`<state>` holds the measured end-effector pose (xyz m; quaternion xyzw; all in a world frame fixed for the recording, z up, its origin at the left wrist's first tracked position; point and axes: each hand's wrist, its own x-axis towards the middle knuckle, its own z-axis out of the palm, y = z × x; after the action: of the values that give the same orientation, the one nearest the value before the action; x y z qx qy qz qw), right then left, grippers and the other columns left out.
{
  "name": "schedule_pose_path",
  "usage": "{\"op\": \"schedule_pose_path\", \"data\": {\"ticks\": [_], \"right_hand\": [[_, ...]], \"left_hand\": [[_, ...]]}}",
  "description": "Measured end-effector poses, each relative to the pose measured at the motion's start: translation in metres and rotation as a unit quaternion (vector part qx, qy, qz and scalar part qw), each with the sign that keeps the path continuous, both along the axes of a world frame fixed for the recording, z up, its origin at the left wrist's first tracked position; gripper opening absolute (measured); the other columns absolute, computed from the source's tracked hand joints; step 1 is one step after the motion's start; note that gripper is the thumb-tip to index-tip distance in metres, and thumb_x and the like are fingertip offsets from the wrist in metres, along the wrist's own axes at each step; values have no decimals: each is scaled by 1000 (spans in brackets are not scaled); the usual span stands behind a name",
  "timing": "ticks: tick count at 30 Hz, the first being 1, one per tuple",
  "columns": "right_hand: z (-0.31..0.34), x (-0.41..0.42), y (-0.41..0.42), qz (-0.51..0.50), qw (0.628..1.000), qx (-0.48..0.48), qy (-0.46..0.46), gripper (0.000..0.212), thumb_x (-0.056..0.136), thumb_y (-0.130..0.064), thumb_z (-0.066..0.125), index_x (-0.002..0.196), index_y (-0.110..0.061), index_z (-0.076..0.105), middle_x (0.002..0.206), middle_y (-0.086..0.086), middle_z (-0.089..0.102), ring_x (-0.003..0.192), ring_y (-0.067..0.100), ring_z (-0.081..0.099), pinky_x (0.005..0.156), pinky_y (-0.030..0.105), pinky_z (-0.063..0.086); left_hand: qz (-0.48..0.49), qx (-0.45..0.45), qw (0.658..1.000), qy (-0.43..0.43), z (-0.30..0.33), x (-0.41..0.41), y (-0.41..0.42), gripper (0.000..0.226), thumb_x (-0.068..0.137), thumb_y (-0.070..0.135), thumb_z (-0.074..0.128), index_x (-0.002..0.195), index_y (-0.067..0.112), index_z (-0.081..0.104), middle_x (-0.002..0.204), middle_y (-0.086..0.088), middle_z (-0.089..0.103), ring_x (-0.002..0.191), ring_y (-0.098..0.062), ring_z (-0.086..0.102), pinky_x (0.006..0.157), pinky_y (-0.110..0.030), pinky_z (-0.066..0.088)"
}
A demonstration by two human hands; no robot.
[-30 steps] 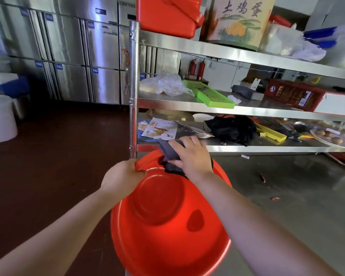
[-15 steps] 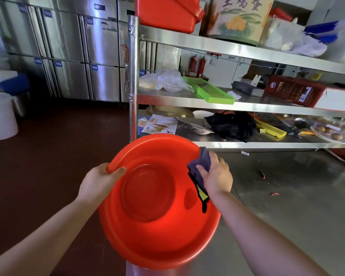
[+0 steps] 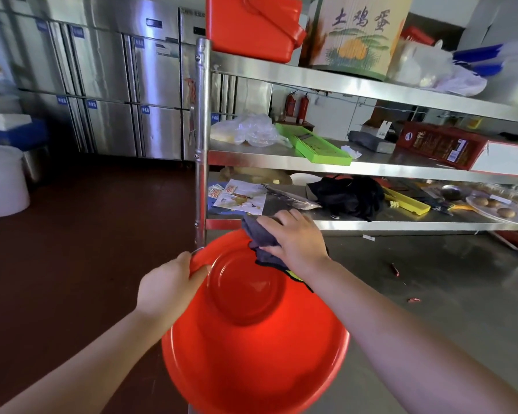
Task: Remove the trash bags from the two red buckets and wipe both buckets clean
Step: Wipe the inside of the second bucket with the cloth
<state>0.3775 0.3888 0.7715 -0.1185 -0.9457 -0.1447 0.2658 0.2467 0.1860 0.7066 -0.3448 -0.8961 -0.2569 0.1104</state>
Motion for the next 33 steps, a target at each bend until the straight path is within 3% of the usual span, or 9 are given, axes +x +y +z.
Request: {"op": "schedule_pose_path", "data": {"ticks": [3,6,12,17,21,24,26,29,33], "right_hand": [[-5,-5,4,-25,999,-15,20,50,71,-41,76,116,-24,60,95,5,60,91,30,55,73,40,46],[-15,-2,17,-100,990,-78,54,53,75,-39,74,122,-23,56,103,8,59,99,31,53,77,41,46],[-61,26,31,-254,923,-258,133,59,82,-36,68,133,-21,45,110,12,56,105,31,51,77,41,47],[-77,44,18,-290,891,-312,156,66,83,-33,68,140,-22,37,117,11,53,113,29,47,73,42,49],[-87,62,-5,-313,860,-380,134,71,83,-31,67,143,-23,30,123,10,52,116,29,46,80,42,47],[-79,74,-13,-304,860,-392,119,67,82,-29,68,140,-22,35,124,7,55,113,28,52,80,37,47],[-62,79,-12,-299,857,-403,118,60,80,-27,67,135,-24,42,118,5,59,105,27,56,74,33,46],[-40,85,-13,-309,834,-440,125,51,76,-24,67,125,-24,52,106,2,64,94,25,60,74,34,49],[-36,100,-21,-332,810,-457,157,28,73,-23,69,100,-23,60,83,-3,62,75,19,58,62,28,43]], "left_hand": [[12,10,1000,16,-5,-3,2,32,90,54,43,76,26,39,54,9,48,44,-6,44,40,-23,26],[31,25,999,-33,-6,-12,1,32,92,53,41,75,26,39,58,8,53,48,-9,49,43,-25,30],[66,81,987,-124,-15,-24,-4,36,91,51,43,73,19,44,63,0,58,57,-20,55,51,-32,39],[52,118,980,-151,-10,-20,1,37,91,50,44,75,17,45,67,-1,58,60,-23,56,52,-34,42],[50,144,964,-218,-12,-21,-12,35,92,49,45,84,16,51,72,-3,60,63,-22,59,54,-33,44],[42,176,949,-260,-13,-19,-20,33,90,51,48,84,19,54,74,-3,62,64,-22,61,60,-36,51],[42,200,930,-306,-9,-22,-21,31,87,50,53,78,21,53,76,-4,63,67,-23,61,66,-40,53],[24,256,855,-450,-7,-25,-18,30,84,42,64,82,13,59,81,-9,64,73,-28,64,71,-41,55],[14,282,778,-561,-4,-26,-13,21,84,23,69,73,9,58,54,-4,63,45,-17,60,43,-24,45]]}}
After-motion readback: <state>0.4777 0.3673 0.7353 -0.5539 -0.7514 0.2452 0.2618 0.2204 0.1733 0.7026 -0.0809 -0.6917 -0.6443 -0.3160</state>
